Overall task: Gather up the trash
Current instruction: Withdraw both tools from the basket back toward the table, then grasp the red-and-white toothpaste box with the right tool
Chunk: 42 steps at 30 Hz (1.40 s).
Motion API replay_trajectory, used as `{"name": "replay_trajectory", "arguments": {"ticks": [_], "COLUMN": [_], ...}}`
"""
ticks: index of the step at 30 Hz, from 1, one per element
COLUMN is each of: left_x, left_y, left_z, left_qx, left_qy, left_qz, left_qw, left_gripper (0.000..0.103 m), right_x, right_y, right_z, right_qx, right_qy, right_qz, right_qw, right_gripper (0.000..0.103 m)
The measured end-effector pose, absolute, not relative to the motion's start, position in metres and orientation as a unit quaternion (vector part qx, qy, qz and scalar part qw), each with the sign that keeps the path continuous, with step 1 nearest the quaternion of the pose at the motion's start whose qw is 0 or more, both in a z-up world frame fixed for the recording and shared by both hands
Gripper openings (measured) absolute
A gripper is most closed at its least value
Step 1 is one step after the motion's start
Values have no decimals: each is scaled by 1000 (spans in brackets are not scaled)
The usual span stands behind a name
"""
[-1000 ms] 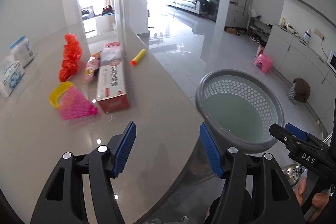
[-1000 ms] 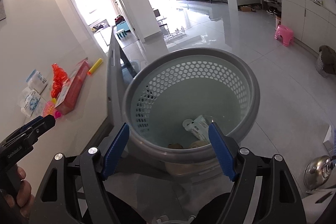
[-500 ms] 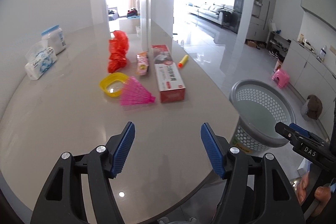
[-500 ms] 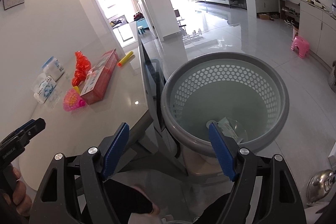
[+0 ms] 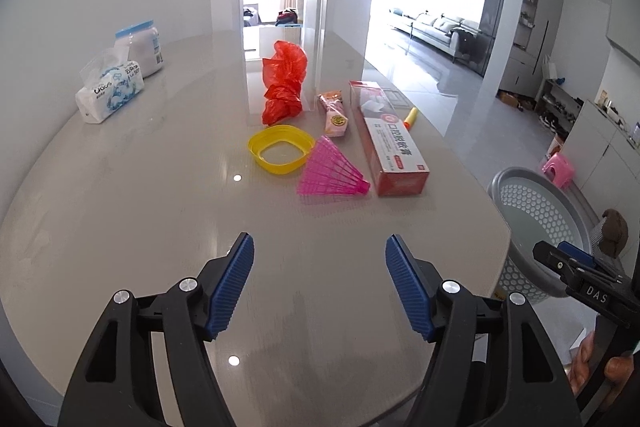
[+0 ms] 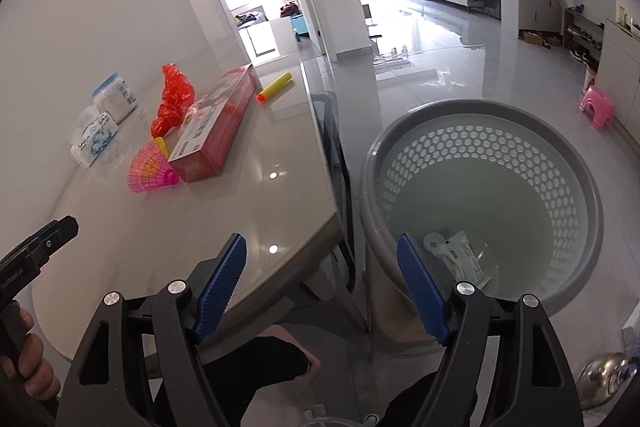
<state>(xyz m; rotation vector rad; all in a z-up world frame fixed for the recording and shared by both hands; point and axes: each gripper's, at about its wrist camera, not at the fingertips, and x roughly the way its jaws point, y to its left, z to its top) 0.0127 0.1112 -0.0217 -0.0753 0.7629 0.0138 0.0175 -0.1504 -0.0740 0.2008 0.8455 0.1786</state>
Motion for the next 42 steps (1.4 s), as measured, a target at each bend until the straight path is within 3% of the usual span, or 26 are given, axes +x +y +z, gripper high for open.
{"name": "replay_trajectory", "arguments": {"ticks": [42], "left_x": [93], "left_y": [198], "left_z": [-60], "left_qx": [-92], "left_qy": [381], "left_qz": [37], "left_qw": [919], "left_gripper": [67], "right_x": [188], "right_y": [10], "right_z": [-75], "right_qx": [36], "right_qy": [443], "right_qz": [105], "right_qw": [890], "right_gripper": [74]}}
